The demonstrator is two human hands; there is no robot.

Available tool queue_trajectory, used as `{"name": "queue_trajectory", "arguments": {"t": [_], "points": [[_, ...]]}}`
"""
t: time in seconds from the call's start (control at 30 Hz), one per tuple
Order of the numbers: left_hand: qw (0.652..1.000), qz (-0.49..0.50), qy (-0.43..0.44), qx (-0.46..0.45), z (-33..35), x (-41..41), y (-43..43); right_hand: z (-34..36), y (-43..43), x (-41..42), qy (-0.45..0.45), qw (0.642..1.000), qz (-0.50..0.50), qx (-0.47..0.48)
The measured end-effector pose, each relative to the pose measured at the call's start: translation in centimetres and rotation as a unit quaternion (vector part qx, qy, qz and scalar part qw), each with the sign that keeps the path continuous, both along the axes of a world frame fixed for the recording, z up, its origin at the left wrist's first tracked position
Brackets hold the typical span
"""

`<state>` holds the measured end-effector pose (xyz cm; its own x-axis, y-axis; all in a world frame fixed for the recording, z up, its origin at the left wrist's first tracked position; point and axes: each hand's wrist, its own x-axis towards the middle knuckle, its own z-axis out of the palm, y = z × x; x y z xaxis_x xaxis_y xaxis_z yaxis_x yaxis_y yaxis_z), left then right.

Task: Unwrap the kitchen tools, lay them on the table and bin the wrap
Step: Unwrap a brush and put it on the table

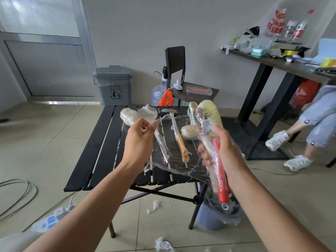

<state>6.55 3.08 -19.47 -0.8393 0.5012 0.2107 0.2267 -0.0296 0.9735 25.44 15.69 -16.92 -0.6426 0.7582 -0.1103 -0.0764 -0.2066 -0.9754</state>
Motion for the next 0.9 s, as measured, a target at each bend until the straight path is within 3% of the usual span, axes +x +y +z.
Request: {"name": "queue_trajectory", "arguments": {"t": [0.1,0.3,0.73,0.9], "points": [[0.995,-0.059,-0.075,0.009,-0.7,0.3,-0.1,-0.5,0.1,0.3,-0.01,1.0,0.012,-0.028],[0.969,-0.159,-0.185,0.036,0.6,0.1,-1.1,-1.2,0.3,0.6,-0.055,0.998,0.002,0.029],[0.999,-0.024,-0.019,-0.023,2.7,-3.4,-3.9,0.2,1.0,1.0,-0.064,0.995,-0.053,0.057],[0.999,-0.029,-0.029,-0.011,2.9,-4.9,-4.4,0.6,1.3,1.4,-0.072,0.99,-0.084,0.084]]}}
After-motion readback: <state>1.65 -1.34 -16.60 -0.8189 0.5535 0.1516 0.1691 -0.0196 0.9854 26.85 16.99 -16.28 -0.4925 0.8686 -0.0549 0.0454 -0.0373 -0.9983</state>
